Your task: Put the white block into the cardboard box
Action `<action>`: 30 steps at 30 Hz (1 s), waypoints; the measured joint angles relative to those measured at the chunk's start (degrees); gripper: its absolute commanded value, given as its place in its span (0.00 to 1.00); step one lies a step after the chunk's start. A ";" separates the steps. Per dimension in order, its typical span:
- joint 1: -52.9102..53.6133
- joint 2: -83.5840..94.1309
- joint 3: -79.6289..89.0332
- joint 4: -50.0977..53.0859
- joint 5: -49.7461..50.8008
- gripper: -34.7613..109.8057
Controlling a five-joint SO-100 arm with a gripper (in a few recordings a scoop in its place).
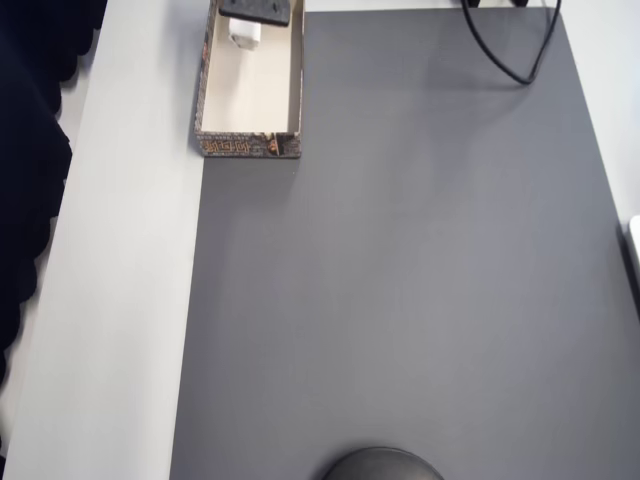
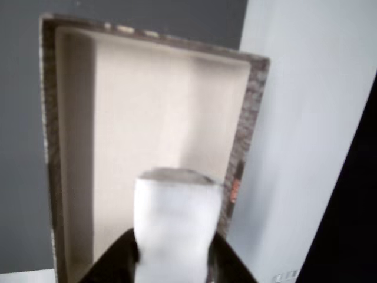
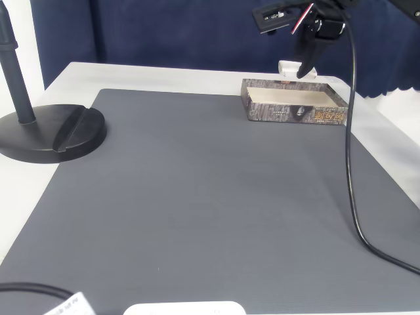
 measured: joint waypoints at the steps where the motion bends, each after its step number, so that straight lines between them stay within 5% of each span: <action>1: 0.00 0.00 0.00 0.00 0.09 0.23; 30: -0.97 -14.94 -10.28 0.00 -3.43 0.23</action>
